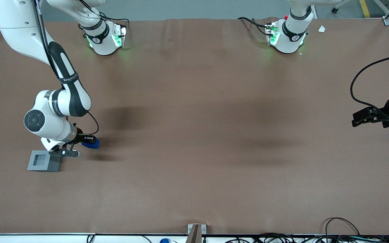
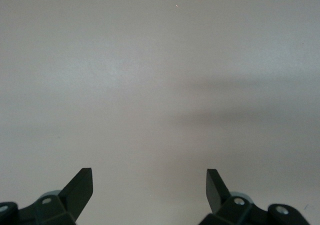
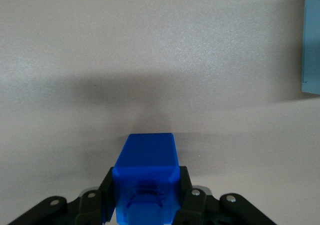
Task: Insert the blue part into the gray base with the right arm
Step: 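Lift the blue block and carry it over the gray base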
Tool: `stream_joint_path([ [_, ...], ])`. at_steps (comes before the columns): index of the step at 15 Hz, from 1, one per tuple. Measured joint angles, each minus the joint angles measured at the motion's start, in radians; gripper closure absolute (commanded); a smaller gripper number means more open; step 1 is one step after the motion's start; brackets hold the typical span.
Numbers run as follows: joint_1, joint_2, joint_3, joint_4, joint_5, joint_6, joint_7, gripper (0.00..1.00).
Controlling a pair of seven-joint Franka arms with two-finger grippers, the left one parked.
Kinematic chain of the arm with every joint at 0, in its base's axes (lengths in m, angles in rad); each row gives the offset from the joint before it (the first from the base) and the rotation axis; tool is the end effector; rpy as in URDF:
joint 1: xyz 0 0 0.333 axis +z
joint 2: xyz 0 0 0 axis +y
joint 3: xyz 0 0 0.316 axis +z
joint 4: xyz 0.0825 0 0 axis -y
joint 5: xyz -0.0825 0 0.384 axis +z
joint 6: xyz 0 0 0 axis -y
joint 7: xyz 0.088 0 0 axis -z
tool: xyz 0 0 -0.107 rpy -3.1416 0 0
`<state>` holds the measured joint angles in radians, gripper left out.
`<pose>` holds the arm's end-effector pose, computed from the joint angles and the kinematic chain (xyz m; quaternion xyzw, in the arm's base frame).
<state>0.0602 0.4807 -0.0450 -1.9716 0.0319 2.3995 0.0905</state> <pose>0.6094 0.0103 0.2200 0.9985 -0.0474 -0.0260 0.0014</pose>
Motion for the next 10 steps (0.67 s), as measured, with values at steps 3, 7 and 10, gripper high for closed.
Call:
stream_joint_path([
  [3, -0.001, -0.001, -0.004, 0.012, 0.000, -0.007, 0.000, 0.97],
  [7, -0.066, -0.005, -0.014, 0.155, 0.000, -0.190, -0.007, 0.97],
  [10, -0.120, -0.005, -0.015, 0.294, 0.000, -0.294, -0.070, 0.97],
])
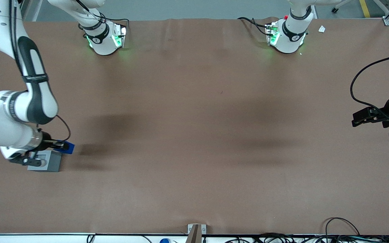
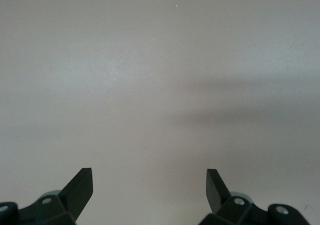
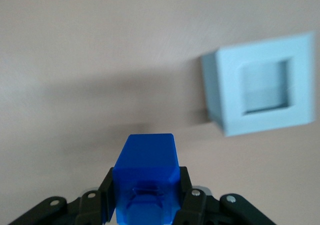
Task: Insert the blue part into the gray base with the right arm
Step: 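Lift the blue block and carry it over the gray base, then lower the blue block into the gray base's hollow and press down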
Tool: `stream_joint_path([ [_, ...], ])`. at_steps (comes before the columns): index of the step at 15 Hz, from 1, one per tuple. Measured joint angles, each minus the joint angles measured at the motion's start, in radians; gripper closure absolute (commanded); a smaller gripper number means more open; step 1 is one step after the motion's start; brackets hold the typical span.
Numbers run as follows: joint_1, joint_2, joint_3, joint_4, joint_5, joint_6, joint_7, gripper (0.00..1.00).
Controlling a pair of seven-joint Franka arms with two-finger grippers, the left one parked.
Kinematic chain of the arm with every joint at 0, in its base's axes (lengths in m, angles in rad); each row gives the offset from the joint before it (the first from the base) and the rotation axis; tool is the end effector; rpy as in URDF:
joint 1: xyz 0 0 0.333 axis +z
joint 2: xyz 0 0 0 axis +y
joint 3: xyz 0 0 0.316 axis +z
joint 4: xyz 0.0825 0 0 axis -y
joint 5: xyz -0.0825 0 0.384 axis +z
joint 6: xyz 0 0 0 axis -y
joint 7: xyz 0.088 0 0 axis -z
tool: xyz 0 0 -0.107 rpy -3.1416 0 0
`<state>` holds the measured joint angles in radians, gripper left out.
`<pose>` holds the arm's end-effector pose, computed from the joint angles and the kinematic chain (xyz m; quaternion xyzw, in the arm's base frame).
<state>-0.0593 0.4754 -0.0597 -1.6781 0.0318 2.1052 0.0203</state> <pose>0.6627 -0.0736 0.3231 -0.9969 0.0750 0.0236 0.0009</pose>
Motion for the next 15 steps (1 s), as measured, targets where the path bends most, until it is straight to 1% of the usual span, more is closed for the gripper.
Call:
stream_joint_path([
  [3, -0.034, 0.022, -0.001, 0.111, -0.001, -0.098, -0.075, 0.97],
  [5, -0.064, 0.066, -0.002, 0.186, -0.001, -0.154, -0.122, 0.97],
  [9, -0.119, 0.144, -0.003, 0.264, -0.001, -0.162, -0.191, 0.97],
  [15, -0.135, 0.179, -0.002, 0.318, -0.001, -0.167, -0.200, 0.97],
])
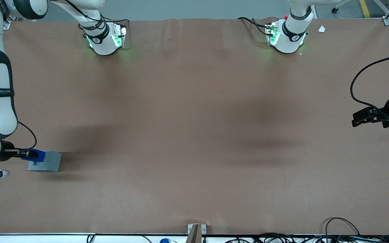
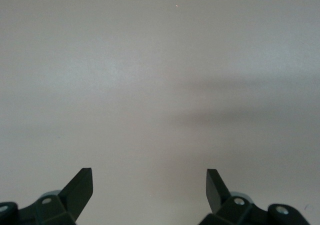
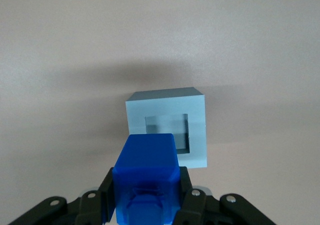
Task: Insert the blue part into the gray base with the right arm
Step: 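Lower the blue block into the gray base's hollow and press down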
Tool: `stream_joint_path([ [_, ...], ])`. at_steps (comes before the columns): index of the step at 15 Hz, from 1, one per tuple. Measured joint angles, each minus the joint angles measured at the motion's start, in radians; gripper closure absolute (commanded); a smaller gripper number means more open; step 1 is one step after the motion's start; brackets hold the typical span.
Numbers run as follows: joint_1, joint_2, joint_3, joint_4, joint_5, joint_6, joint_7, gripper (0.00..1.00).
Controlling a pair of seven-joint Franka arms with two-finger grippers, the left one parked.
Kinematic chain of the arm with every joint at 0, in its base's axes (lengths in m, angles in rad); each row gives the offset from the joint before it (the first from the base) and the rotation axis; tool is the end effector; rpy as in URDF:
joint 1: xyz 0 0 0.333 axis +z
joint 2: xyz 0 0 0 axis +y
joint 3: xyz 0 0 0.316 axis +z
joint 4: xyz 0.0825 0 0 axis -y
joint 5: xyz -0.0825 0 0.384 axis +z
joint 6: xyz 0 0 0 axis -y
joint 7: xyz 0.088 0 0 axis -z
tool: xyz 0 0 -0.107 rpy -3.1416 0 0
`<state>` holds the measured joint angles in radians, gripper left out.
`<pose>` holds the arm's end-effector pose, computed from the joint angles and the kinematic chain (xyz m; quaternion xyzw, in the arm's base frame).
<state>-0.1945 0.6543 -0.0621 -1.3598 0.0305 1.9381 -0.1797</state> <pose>0.6989 -0.1718 0.3306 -0.9985 0.0387 0.0376 0.0031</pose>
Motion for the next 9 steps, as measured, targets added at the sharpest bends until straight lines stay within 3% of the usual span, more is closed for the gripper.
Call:
stream_joint_path([
  [9, -0.013, 0.068, 0.000, 0.065, 0.000, -0.003, -0.027, 0.98],
])
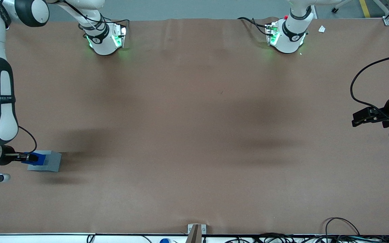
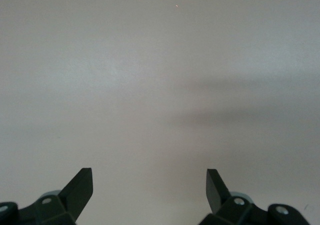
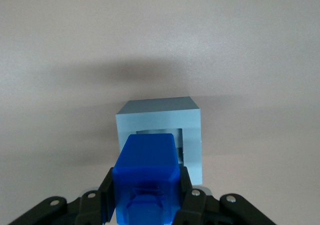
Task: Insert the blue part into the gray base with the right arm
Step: 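Lower the blue block into the gray base's hollow and press down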
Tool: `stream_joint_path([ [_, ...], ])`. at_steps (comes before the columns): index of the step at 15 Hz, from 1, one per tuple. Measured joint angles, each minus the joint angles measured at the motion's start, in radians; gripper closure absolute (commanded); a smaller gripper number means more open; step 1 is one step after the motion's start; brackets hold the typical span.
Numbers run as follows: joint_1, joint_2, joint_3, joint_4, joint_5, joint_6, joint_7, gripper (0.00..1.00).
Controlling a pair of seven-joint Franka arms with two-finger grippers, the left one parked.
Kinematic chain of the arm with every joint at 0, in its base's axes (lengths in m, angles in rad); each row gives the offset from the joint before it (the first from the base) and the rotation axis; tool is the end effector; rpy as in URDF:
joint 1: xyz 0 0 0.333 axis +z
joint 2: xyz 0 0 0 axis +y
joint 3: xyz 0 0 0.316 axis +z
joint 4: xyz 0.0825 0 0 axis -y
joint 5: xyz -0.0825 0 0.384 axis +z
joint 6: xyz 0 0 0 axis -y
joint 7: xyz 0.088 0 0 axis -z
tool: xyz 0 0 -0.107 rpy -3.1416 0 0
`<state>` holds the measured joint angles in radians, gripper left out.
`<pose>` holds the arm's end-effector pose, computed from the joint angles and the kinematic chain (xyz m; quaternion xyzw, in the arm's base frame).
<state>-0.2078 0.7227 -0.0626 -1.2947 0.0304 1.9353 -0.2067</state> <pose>0.7085 -0.1833 0.3108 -0.9987 0.0308 0.0409 0.0027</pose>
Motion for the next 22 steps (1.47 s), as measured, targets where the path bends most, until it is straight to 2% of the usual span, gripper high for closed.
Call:
stream_joint_path([
  [22, -0.018, 0.025, 0.006, 0.028, 0.000, -0.015, -0.036, 0.98],
])
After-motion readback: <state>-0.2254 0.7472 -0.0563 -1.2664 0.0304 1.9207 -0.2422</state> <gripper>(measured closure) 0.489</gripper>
